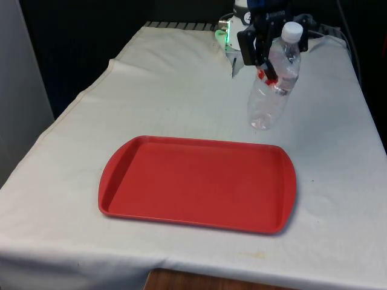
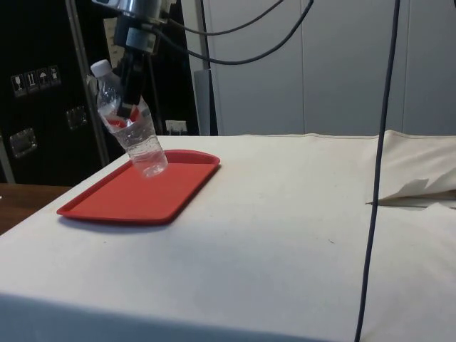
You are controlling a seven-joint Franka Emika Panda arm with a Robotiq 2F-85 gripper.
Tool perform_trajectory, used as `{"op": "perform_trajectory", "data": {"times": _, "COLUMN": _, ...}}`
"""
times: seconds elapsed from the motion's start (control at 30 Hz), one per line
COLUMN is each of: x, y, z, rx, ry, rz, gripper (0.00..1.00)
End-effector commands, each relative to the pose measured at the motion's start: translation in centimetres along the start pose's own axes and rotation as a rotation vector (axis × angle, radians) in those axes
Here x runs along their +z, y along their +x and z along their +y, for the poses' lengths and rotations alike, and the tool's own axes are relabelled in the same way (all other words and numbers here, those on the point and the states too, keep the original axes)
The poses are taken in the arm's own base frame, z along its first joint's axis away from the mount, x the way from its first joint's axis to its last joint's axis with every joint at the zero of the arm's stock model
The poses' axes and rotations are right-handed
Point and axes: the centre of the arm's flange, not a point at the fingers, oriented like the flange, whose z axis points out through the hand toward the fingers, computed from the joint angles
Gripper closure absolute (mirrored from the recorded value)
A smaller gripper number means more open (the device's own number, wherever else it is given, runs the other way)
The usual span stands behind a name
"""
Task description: Place the bottle upright on the tray.
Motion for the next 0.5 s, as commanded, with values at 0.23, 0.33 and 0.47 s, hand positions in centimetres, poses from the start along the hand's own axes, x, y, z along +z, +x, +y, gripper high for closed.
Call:
{"op": "perform_trajectory", "data": {"times": 0.23, "x": -0.16, "y": 0.03, "z": 0.26, "rx": -0.048, "ry": 0.008, "rz": 0.027, "gripper": 1.00}}
{"op": "perform_trajectory", "data": {"times": 0.33, "x": -0.20, "y": 0.28, "z": 0.42, "rx": -0.072, "ry": 0.009, "rz": 0.049, "gripper": 1.00}}
{"op": "perform_trajectory", "data": {"times": 0.47, "x": -0.12, "y": 0.30, "z": 0.55, "rx": -0.100, "ry": 0.016, "rz": 0.060, "gripper": 1.00}}
